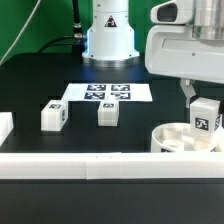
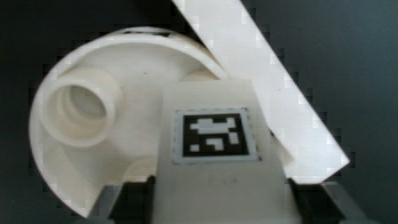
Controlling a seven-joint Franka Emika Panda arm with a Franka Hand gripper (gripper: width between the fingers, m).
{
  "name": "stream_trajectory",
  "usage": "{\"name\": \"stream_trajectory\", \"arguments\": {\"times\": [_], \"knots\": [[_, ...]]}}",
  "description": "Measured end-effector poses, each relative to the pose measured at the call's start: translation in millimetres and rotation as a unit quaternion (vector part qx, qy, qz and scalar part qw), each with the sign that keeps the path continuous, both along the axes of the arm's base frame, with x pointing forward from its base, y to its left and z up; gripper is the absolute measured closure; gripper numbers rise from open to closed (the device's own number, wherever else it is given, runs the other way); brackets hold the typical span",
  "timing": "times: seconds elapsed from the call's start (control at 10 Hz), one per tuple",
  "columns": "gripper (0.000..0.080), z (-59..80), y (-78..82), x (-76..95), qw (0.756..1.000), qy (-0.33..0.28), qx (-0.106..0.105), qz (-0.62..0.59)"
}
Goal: Assemble stool
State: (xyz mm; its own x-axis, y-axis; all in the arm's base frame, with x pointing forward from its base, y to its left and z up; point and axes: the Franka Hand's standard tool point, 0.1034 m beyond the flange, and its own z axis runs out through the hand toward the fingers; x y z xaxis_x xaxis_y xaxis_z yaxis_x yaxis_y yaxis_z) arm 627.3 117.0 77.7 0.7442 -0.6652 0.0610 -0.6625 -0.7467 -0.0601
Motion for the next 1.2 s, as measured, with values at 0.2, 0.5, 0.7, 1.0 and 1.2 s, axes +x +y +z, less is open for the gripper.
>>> {"name": "stream_trajectory", "arguments": {"times": [0.2,0.5,0.7,1.0,1.2], "knots": [[0.0462,-0.1,-1.4,-0.1,0.998,0.002,0.009,-0.069],[0.0462,-1.5,-1.7,-4.5,0.969,0.004,0.050,-0.242],[0.0462,-1.8,0.4,-6.0,0.932,0.008,0.070,-0.354],[0.0461,-2.0,0.8,-5.9,0.900,0.014,0.083,-0.427],[0.0461,-2.2,0.8,-5.7,0.874,0.018,0.093,-0.476]]}}
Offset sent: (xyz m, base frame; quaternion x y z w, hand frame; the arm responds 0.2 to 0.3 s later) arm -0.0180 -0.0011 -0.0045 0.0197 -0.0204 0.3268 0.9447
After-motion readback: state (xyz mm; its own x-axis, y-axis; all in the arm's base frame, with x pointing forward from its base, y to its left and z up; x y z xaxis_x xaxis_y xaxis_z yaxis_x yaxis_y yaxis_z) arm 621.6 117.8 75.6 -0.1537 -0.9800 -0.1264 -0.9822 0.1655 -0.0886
